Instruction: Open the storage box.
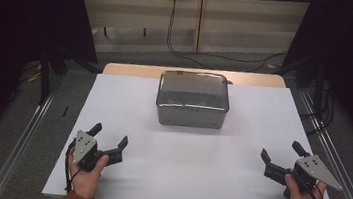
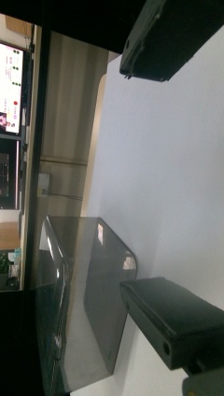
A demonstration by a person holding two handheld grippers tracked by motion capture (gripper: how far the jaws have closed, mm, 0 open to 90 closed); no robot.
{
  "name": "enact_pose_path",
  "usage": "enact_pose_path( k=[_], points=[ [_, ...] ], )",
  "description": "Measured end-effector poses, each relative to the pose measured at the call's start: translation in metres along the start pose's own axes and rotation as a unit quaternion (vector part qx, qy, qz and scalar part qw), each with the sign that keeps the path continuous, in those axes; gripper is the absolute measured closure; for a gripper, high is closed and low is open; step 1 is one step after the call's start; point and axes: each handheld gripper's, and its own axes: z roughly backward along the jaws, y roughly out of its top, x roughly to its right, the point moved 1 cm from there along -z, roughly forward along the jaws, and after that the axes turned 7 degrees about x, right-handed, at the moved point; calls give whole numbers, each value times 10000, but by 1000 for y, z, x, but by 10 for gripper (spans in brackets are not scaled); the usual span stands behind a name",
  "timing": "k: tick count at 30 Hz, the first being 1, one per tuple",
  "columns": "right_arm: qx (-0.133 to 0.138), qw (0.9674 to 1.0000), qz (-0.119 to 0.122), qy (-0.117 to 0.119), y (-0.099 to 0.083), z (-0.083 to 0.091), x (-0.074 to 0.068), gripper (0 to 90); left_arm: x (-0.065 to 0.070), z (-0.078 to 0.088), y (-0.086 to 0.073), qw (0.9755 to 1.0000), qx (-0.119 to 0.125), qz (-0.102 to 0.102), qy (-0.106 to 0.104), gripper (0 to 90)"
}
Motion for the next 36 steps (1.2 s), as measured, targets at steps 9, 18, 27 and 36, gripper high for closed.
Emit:
enact_pose_path(
  k=[9,18,27,36],
  points=[
    [-118,9996,-206,181,-3,-3,0,0,-1,-3,-1,9999,-79,96,-28,28],
    [-143,9988,-118,451,-2,-4,-9,0,0,-2,-2,9997,-80,202,-61,32],
    [-172,9981,-48,586,-2,-9,-17,0,4,-3,-1,9997,-29,173,-179,32],
    [-170,9956,-88,918,-2,-24,-29,0,3,-6,-1,9998,-99,155,-95,32]
  ],
)
